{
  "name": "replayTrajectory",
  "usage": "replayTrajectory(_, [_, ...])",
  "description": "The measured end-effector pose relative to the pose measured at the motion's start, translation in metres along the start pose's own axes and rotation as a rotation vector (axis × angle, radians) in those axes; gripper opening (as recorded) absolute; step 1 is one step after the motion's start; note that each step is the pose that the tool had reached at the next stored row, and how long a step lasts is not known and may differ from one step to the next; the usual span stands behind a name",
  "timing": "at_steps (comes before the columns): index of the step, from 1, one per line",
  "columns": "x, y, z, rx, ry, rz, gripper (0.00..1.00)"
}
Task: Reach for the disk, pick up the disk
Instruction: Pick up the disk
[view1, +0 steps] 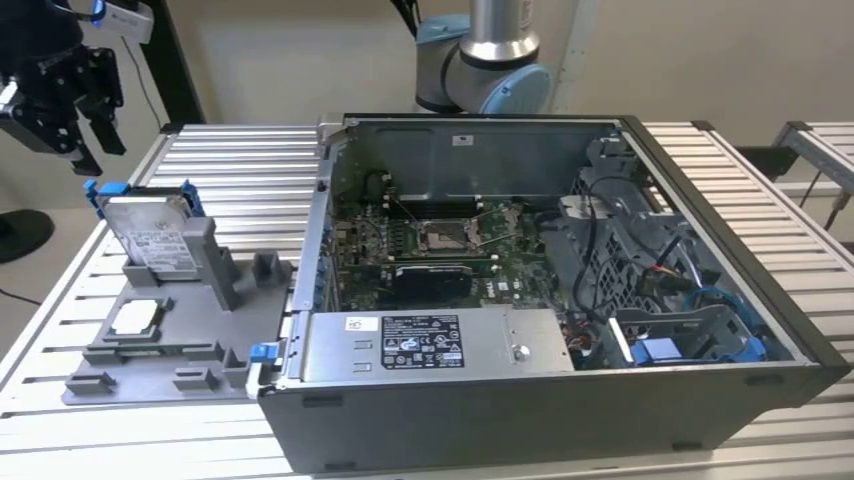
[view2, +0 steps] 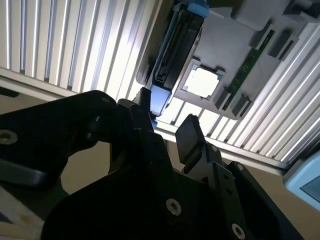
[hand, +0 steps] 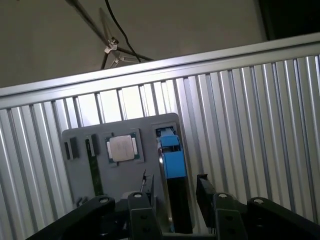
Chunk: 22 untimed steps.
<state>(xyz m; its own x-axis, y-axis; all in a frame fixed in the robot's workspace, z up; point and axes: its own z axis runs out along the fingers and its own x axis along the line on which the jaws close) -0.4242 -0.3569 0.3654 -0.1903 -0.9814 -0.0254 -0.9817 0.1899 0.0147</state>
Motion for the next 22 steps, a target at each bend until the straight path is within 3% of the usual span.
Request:
replayTrajectory(9, [0.0004,-0.0002,0.0151,-0.0006,0.0031,-0.012,0.0])
replayTrajectory(10, [0.0005,-0.0003,0.0166,-0.0009,0.0038,-0.013,1.0])
replayTrajectory(22, [0.0008,-0.0013,0.038,-0.0021,0.0057,-0.054,1.0])
